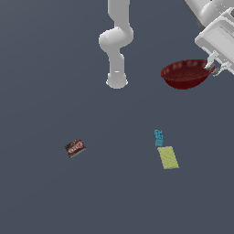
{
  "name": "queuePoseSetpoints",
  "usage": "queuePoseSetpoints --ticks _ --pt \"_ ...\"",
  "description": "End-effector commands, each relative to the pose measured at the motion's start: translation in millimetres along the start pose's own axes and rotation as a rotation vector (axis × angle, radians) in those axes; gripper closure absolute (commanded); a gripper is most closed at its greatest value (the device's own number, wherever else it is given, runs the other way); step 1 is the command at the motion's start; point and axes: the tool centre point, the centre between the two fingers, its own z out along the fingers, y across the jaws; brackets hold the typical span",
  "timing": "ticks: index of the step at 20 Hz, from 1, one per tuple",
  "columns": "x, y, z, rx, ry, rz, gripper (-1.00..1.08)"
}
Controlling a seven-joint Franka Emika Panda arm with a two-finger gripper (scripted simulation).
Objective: Pick up a designated object from a clutter of objects.
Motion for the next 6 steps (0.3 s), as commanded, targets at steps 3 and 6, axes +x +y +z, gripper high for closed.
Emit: queuePoseSetpoints --ticks 3,6 --pt "11.4 13.2 -7.7 0.001 0.001 0.003 1.08" --pt "13.8 16.4 -9.1 0.002 0.001 0.003 1.08"
